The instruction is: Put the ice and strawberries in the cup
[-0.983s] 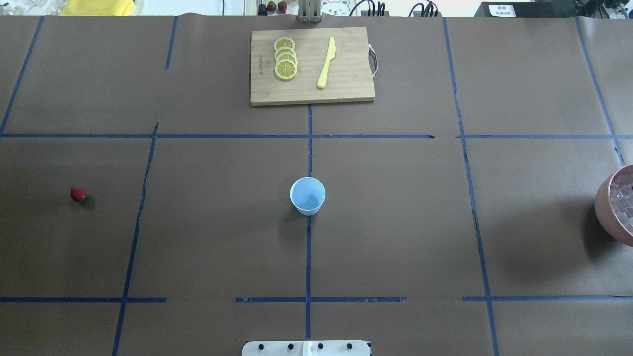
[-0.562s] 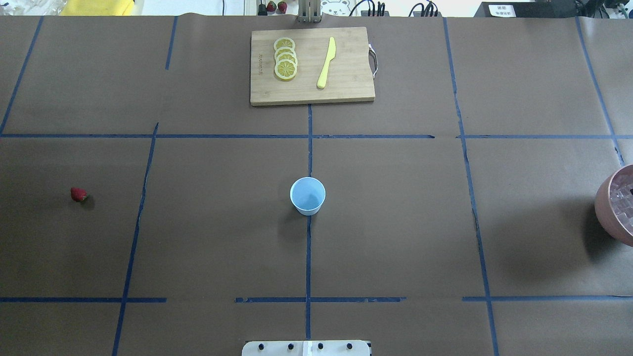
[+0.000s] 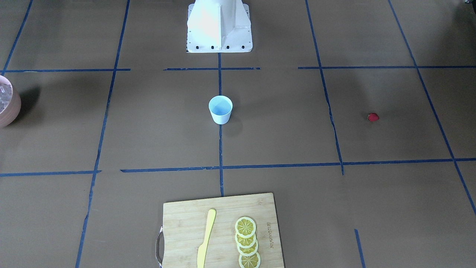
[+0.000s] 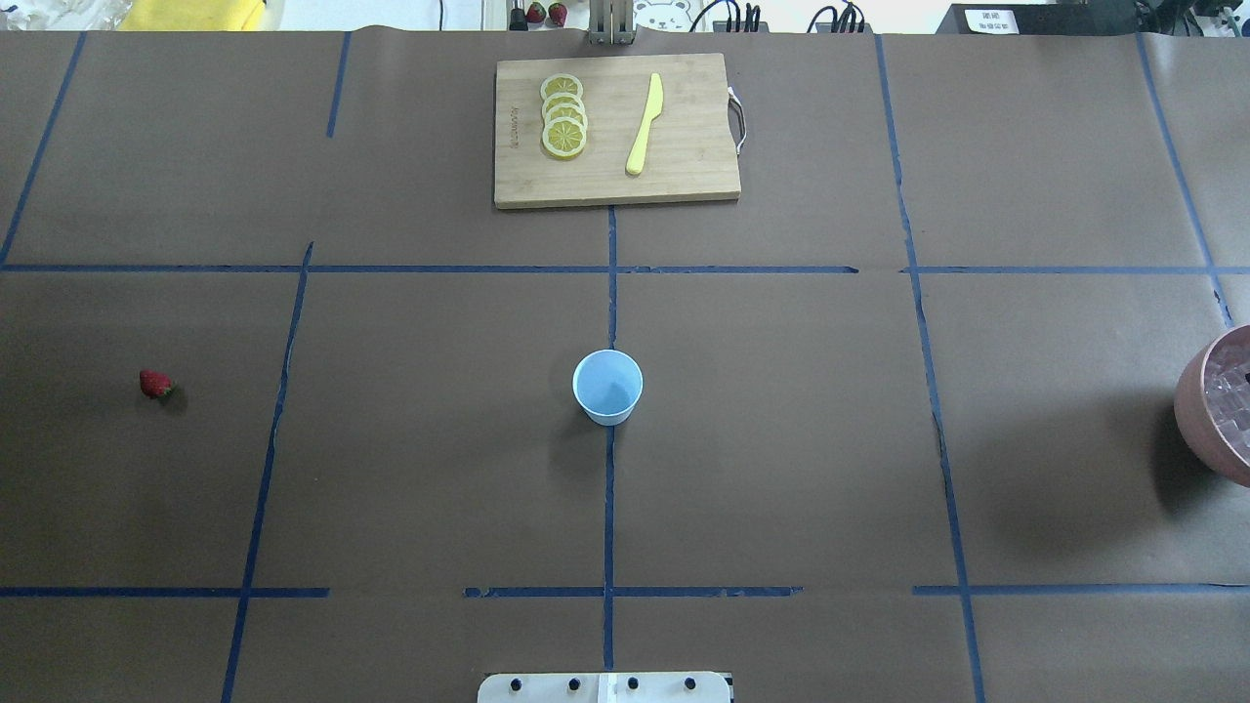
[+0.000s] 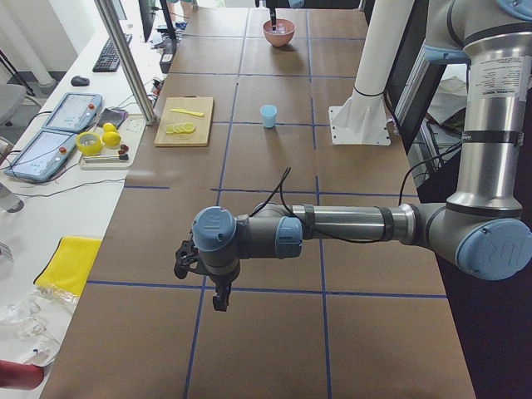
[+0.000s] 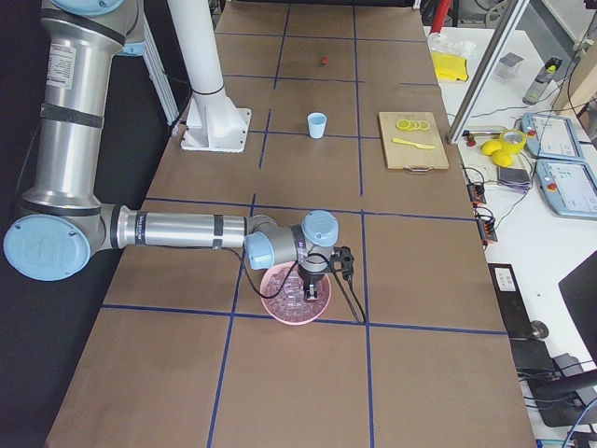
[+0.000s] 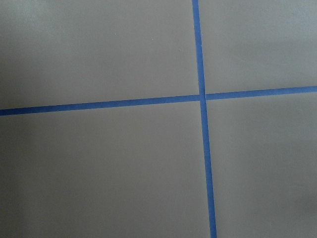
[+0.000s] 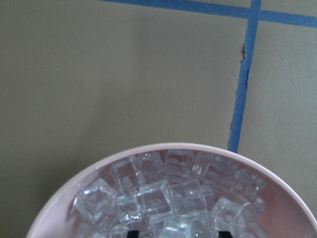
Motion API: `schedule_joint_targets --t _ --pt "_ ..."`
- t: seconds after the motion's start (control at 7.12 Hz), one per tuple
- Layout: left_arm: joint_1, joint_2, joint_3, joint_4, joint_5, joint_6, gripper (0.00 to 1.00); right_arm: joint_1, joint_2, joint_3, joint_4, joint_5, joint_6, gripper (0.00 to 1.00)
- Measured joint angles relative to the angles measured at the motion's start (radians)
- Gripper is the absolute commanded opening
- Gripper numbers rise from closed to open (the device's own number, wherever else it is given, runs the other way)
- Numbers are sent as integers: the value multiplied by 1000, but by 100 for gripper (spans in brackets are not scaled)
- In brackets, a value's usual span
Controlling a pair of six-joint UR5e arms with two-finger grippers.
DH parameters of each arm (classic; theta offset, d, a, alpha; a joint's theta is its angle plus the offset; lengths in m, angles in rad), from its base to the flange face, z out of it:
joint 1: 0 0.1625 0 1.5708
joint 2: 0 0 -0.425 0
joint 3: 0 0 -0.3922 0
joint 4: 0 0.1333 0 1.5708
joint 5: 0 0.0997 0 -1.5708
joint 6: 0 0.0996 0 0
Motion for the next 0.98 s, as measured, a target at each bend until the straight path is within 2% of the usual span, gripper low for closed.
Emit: schedule_joint_targets --t 0.98 --pt "0 1 -9 0 0 -1 100 -10 2 1 3 1 -1 59"
